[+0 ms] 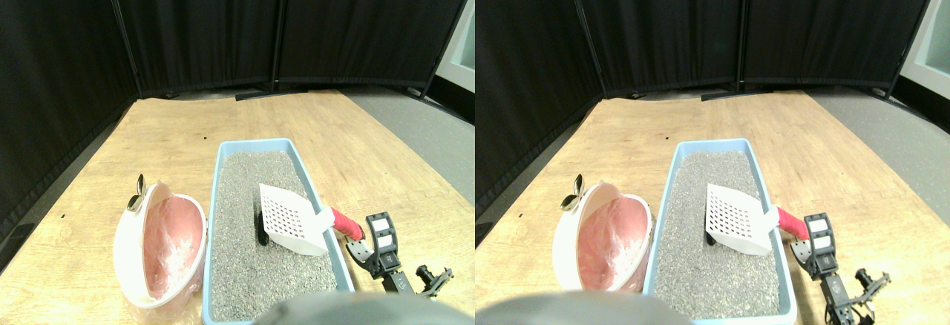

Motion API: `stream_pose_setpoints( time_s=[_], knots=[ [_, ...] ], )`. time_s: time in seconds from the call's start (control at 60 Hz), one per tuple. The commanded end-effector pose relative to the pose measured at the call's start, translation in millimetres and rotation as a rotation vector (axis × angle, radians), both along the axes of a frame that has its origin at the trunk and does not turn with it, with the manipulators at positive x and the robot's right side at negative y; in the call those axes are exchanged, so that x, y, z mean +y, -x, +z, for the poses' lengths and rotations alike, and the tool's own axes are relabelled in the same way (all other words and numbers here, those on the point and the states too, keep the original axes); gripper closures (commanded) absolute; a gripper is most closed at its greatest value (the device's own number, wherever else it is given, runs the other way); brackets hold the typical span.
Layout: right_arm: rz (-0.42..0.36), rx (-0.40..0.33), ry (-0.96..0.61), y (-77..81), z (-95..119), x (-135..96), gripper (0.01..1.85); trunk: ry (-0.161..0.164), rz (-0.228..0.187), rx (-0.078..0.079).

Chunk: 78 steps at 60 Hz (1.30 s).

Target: Scoop (unimanual)

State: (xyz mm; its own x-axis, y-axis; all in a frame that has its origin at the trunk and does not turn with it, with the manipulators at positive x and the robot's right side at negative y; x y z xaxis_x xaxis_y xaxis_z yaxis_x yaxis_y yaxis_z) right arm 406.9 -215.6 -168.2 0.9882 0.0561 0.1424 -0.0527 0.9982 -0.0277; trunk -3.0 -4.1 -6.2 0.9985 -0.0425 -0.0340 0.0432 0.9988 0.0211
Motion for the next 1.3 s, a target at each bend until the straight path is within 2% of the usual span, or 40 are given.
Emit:
stream_pose_setpoints(
  time_s=[0.017,0.167,0.533,0.933,1.233,1.3],
  knots=[
    [0.015,-0.041,-0.021,-2.0,9.2,0.3,0.95,0.015,0.002,0.012],
    [0.044,-0.029,-0.050,-3.5,11.0,0.1,0.86,0.020,0.003,0.020],
    [0.075,0.001,-0.095,-10.6,1.8,6.0,0.81,0.028,0.009,0.030],
    [0.041,0.031,-0.155,-17.6,-14.3,6.6,0.85,0.029,0.008,0.041],
    [0.029,0.020,-0.199,-19.7,-18.8,-0.2,0.87,0.024,-0.006,0.036],
    [0.000,0.042,-0.206,-21.5,-19.0,-2.2,0.86,0.026,-0.008,0.035]
  ],
)
